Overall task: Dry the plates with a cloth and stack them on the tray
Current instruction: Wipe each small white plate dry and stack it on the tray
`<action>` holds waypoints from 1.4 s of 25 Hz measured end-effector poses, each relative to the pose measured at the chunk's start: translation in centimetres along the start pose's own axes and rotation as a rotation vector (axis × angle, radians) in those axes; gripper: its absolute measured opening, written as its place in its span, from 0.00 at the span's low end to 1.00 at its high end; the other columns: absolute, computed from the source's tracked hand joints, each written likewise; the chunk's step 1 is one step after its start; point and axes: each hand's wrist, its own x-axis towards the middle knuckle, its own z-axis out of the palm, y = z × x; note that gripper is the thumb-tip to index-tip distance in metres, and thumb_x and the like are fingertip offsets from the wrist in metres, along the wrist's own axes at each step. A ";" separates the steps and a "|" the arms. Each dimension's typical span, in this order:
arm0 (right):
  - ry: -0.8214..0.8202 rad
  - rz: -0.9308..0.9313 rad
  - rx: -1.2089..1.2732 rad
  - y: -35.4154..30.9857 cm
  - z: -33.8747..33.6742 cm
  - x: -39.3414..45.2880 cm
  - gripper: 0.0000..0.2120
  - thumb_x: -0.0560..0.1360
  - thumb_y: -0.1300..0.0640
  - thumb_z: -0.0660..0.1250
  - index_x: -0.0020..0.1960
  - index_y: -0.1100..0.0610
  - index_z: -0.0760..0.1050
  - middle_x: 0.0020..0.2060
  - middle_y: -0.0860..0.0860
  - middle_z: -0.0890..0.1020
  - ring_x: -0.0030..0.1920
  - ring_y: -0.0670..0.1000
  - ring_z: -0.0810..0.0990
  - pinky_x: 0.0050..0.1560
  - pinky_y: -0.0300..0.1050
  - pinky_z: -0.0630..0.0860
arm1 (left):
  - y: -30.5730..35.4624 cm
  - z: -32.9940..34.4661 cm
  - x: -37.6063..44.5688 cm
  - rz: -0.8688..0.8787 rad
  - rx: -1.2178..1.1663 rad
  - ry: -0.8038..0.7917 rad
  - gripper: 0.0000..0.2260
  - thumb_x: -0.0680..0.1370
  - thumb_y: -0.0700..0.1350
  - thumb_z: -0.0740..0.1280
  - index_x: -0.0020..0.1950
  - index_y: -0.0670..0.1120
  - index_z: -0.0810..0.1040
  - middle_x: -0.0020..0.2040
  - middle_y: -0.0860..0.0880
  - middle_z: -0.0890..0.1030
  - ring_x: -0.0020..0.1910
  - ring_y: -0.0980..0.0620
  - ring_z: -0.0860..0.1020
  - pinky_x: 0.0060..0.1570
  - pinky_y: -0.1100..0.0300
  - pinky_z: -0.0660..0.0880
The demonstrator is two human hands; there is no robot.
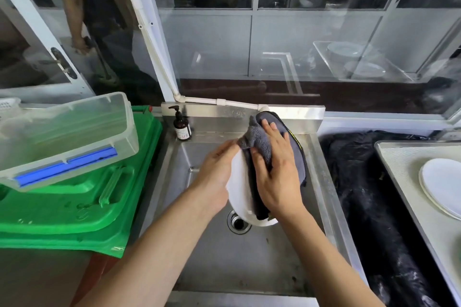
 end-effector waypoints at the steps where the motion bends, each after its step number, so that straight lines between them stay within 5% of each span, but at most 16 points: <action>1: -0.017 -0.032 0.016 -0.1 0.3 -0.4 0.24 0.82 0.56 0.62 0.78 0.57 0.67 0.77 0.47 0.68 0.80 0.46 0.61 0.82 0.55 0.51 | 0.2 0.2 0.1 -0.024 -0.024 -0.007 0.13 0.81 0.39 0.66 0.64 0.39 0.81 0.60 0.39 0.83 0.65 0.40 0.79 0.70 0.45 0.71; 4: -0.081 -0.155 0.028 -0.5 1.2 -2.1 0.25 0.82 0.54 0.62 0.78 0.58 0.67 0.77 0.50 0.69 0.80 0.49 0.61 0.82 0.54 0.52 | 1.0 0.1 0.2 -0.126 -0.120 -0.024 0.14 0.81 0.42 0.65 0.64 0.37 0.80 0.58 0.37 0.83 0.59 0.41 0.82 0.66 0.47 0.75; 7: -0.133 -0.256 -0.043 -0.7 1.3 -3.6 0.25 0.83 0.53 0.63 0.78 0.57 0.67 0.78 0.50 0.68 0.81 0.49 0.61 0.81 0.55 0.54 | 1.5 -0.9 0.6 -0.171 -0.114 -0.038 0.13 0.81 0.46 0.65 0.61 0.40 0.80 0.48 0.41 0.85 0.43 0.47 0.84 0.47 0.55 0.82; 9: -0.185 -0.355 -0.108 -0.7 1.3 -4.7 0.24 0.83 0.53 0.63 0.77 0.58 0.69 0.78 0.49 0.68 0.80 0.49 0.61 0.81 0.56 0.56 | 1.7 -1.4 0.8 -0.183 -0.069 -0.003 0.18 0.81 0.50 0.65 0.64 0.39 0.79 0.50 0.40 0.85 0.40 0.48 0.83 0.41 0.57 0.81; 15: -0.223 -0.498 -0.199 1.0 0.8 -7.2 0.22 0.81 0.57 0.68 0.74 0.60 0.73 0.76 0.52 0.71 0.79 0.51 0.65 0.79 0.58 0.61 | 1.8 -1.2 0.9 -0.126 -0.067 0.065 0.22 0.80 0.50 0.67 0.68 0.37 0.77 0.63 0.35 0.80 0.54 0.42 0.80 0.57 0.50 0.77; 18: -0.209 -0.534 -0.235 3.1 0.0 -9.4 0.22 0.82 0.57 0.65 0.76 0.58 0.70 0.78 0.50 0.67 0.79 0.52 0.65 0.79 0.58 0.58 | 2.2 -1.4 1.2 -0.101 -0.109 0.098 0.19 0.81 0.47 0.66 0.69 0.39 0.77 0.62 0.37 0.81 0.58 0.40 0.81 0.56 0.49 0.78; 20: -0.129 -0.413 -0.179 4.1 -0.5 -10.0 0.24 0.83 0.57 0.61 0.78 0.55 0.66 0.80 0.48 0.65 0.79 0.53 0.64 0.80 0.57 0.56 | 2.6 -1.6 1.3 -0.110 -0.085 0.095 0.18 0.83 0.48 0.64 0.69 0.41 0.77 0.62 0.38 0.82 0.61 0.39 0.81 0.51 0.50 0.79; 23: 0.073 0.050 0.043 4.6 -1.1 -9.2 0.29 0.82 0.59 0.62 0.81 0.47 0.61 0.79 0.46 0.65 0.80 0.49 0.62 0.80 0.51 0.57 | 2.8 -2.0 1.1 -0.102 -0.004 0.046 0.16 0.83 0.50 0.64 0.68 0.45 0.78 0.60 0.43 0.84 0.53 0.44 0.83 0.44 0.51 0.80; 26: 0.273 0.425 0.311 4.4 -2.0 -6.2 0.22 0.83 0.50 0.61 0.76 0.49 0.70 0.71 0.44 0.77 0.73 0.44 0.73 0.73 0.46 0.69 | 2.5 -2.1 0.5 -0.122 0.035 0.029 0.14 0.82 0.51 0.66 0.65 0.47 0.80 0.57 0.44 0.85 0.54 0.44 0.84 0.50 0.48 0.80; 30: 0.310 0.485 0.376 3.9 -3.8 -1.8 0.09 0.84 0.50 0.61 0.59 0.47 0.79 0.51 0.38 0.85 0.54 0.34 0.80 0.51 0.27 0.74 | 3.0 -1.9 0.4 -0.082 0.011 -0.030 0.16 0.83 0.52 0.63 0.67 0.48 0.79 0.59 0.44 0.84 0.56 0.44 0.83 0.51 0.48 0.80; 35: 0.439 0.675 0.298 2.7 -3.5 2.0 0.15 0.84 0.45 0.60 0.42 0.50 0.76 0.33 0.42 0.82 0.35 0.35 0.79 0.34 0.28 0.71 | 3.0 -1.0 0.6 0.046 -0.092 0.016 0.18 0.83 0.50 0.64 0.70 0.44 0.77 0.65 0.41 0.81 0.66 0.39 0.78 0.68 0.39 0.72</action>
